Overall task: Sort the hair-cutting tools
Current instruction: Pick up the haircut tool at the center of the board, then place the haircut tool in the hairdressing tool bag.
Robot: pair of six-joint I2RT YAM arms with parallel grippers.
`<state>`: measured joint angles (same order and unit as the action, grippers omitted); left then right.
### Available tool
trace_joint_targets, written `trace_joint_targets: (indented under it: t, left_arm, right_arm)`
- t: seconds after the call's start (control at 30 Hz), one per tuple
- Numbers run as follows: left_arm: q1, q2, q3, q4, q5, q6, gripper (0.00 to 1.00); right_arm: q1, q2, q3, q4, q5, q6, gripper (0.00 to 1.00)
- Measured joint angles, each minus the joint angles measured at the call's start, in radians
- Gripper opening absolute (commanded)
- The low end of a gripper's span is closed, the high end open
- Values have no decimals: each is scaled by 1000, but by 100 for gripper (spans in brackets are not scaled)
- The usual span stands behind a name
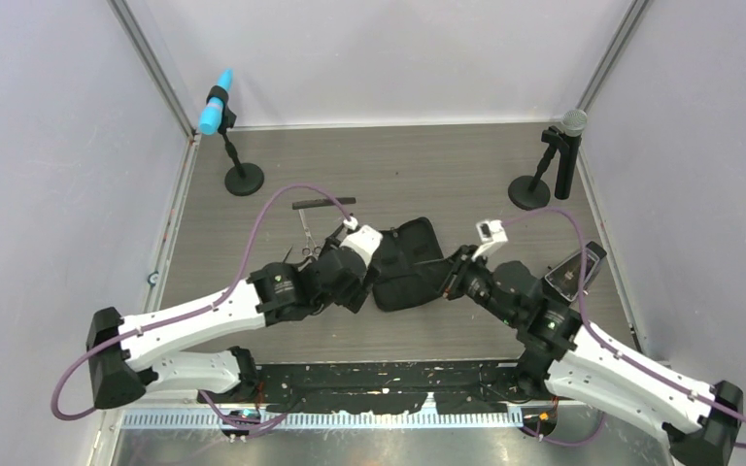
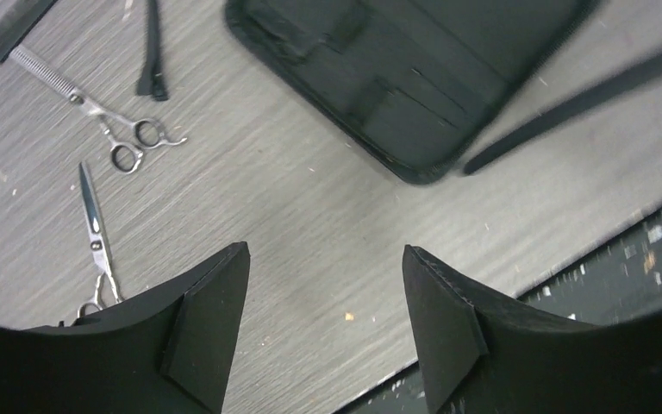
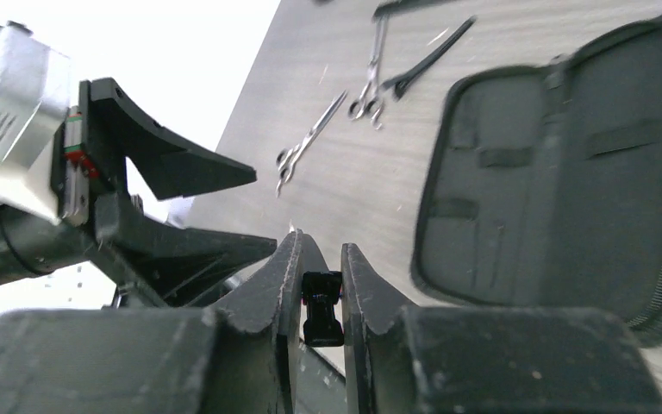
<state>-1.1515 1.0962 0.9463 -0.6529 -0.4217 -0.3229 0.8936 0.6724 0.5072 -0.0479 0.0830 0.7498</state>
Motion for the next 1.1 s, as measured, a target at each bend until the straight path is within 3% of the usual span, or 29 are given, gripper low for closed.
trace_joint_targets:
  t: [0.17, 0.37, 0.7, 1.0, 1.1]
  left_arm:
    - [162, 122, 68, -3, 0, -124, 66]
    - [341, 363, 200, 3, 86, -217, 55]
    - [394, 711, 356, 5, 210, -267, 36]
    - [396, 776, 364, 4, 244, -298, 27]
    - [398, 793, 364, 8, 264, -311, 19]
  right_arm:
    - [-4, -198, -135, 9, 213, 59, 5]
    - [-6, -313, -253, 8, 404, 128, 5]
    - [-6, -319, -368, 82, 554, 135, 5]
    - [-6, -250, -416, 211, 587, 56, 5]
    - [-6, -217, -416, 244, 588, 27, 5]
